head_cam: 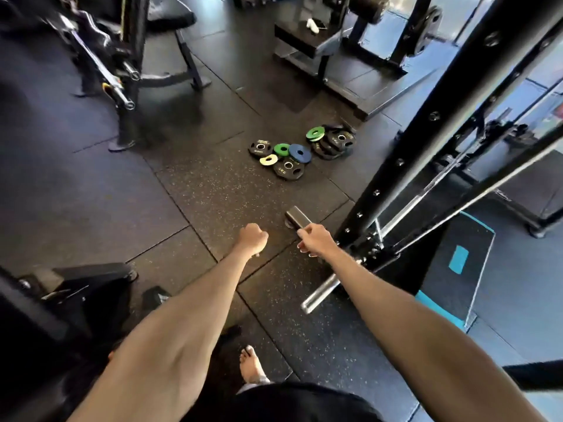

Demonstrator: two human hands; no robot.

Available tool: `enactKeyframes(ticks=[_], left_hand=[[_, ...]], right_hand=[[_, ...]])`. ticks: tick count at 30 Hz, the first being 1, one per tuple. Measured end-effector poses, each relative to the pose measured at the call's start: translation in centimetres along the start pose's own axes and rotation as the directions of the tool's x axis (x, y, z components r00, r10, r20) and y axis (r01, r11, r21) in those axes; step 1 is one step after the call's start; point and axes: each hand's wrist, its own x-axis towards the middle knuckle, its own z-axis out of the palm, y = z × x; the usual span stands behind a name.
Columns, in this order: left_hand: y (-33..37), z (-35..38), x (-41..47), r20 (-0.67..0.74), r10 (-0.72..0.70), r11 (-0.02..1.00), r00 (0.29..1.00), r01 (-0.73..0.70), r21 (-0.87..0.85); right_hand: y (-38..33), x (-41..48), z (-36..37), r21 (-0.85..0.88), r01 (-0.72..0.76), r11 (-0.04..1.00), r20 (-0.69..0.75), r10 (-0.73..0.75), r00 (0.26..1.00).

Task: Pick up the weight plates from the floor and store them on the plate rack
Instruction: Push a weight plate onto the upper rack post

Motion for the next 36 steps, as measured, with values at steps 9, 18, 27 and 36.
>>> enactKeyframes(ticks=[9, 18, 27, 36], left_hand=[[-1.3, -6.4, 9.3, 0.023, -0.041, 0.999, 0.999, 0.041, 0.016], [4.3, -11.8, 23.2, 0.19, -0.108, 0.974, 0.976, 0.065, 0.217], [16.5, -16.6, 40.3, 0.223, 0.006, 0.974, 0.975, -0.056, 0.22], [22.3, -19.1, 60.0, 0.388, -0.04, 0.961, 0.921, -0.071, 0.268]], right_hand=[[-9.6, 9.5, 2.6, -0.076, 0.064, 0.995, 0.093, -0.057, 0.994], [-15.3, 24.9, 1.1, -0.027, -0.023, 0.999, 0.138, 0.026, 0.99], [-21.9, 39.3, -5.4, 0.059, -0.13, 0.99, 0.11, 0.123, 0.986], [-26.3, 55.4, -7.5, 0.126, -0.281, 0.952, 0.049, 0.277, 0.96]])
